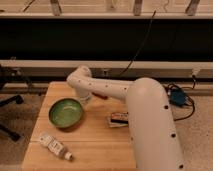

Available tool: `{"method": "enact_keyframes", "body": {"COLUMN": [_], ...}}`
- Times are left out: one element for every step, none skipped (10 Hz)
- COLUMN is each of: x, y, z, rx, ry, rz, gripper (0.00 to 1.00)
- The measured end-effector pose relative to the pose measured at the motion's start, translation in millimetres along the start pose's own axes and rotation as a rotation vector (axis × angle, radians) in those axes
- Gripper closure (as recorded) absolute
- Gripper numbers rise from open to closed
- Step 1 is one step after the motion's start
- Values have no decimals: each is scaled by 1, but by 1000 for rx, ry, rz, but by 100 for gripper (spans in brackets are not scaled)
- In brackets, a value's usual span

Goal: Push the ceramic bowl across the table

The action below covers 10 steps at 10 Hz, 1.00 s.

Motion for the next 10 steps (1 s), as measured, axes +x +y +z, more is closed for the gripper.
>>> {"method": "enact_keyframes", "body": {"x": [-2,-12,-21,-26,-31,-36,-42,-47,-54,-61], "y": [-2,-4,-9,-11,-14,-16,-19,-21,-24,-26], "z": [1,1,2,2,2,1,1,0,-1,-2], "rx": [-1,-2,4,8,14,19,23,26,29,30], "ry": [-3,-12,-22,-30,-40,-48,-55,-61,-68,-74], "rz": [-10,-25,-41,-51,-61,-72,-85,-97,-116,-135], "gripper": [100,100,100,100,100,100,100,100,100,100]}}
